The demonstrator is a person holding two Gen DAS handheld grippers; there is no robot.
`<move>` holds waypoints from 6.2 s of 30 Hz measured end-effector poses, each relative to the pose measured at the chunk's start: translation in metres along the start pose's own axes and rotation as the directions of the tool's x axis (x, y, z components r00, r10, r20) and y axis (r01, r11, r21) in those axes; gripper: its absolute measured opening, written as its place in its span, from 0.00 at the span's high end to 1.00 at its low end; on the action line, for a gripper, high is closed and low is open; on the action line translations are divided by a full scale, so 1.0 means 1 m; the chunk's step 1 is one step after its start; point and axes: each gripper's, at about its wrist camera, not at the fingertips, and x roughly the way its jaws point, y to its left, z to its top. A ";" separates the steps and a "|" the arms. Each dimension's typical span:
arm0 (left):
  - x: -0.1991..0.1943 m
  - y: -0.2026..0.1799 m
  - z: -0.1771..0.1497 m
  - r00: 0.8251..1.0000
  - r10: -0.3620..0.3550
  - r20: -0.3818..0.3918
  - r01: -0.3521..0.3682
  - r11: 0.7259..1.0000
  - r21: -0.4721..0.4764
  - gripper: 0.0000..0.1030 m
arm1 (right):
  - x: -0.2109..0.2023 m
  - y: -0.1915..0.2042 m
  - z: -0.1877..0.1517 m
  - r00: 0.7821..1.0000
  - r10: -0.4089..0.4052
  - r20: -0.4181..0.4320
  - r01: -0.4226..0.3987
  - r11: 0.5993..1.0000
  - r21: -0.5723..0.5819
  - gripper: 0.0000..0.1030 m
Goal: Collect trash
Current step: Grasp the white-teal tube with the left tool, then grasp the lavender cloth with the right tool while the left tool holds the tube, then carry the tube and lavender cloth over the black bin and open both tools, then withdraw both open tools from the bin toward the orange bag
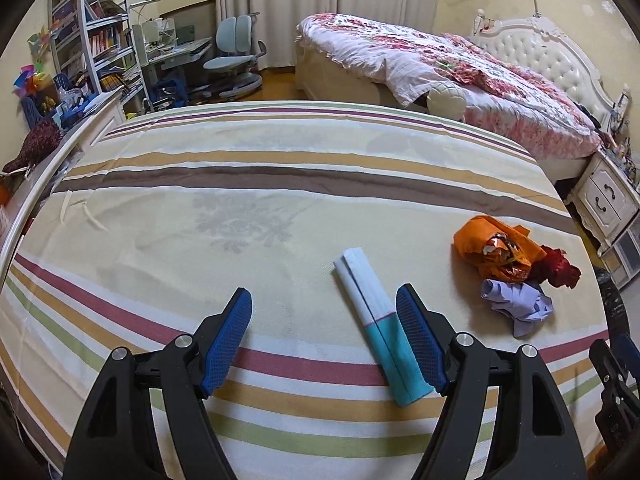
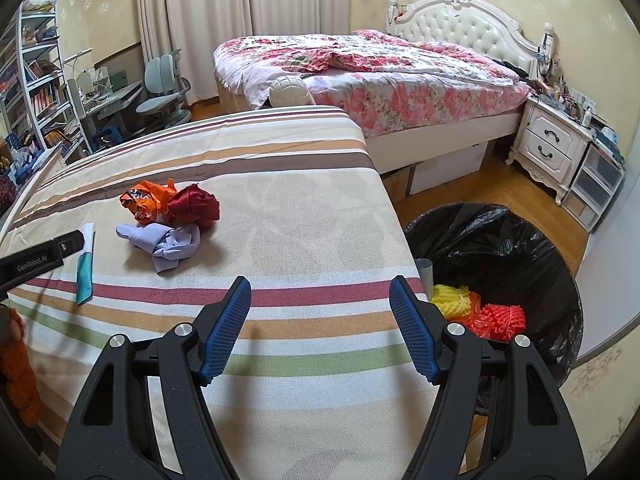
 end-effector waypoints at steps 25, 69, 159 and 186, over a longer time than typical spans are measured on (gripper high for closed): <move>0.000 0.005 -0.017 0.997 -0.082 0.011 0.079 0.986 0.150 0.79 | -0.003 0.020 0.002 1.000 0.024 -0.007 -0.025 0.999 -0.048 0.32; -0.013 0.050 -0.022 0.995 -0.079 0.053 0.074 0.993 0.092 0.81 | 0.000 0.109 0.005 0.993 0.108 -0.047 -0.115 0.970 -0.213 0.43; -0.026 -0.274 -0.037 0.919 -0.389 0.062 0.302 0.797 0.523 0.55 | 0.000 -0.197 0.002 0.949 -0.315 0.001 0.303 0.914 0.269 0.34; -0.036 -0.170 -0.033 0.955 -0.260 0.144 0.185 0.900 0.394 0.34 | -0.016 -0.127 -0.006 0.975 -0.220 0.019 0.212 0.956 0.204 0.32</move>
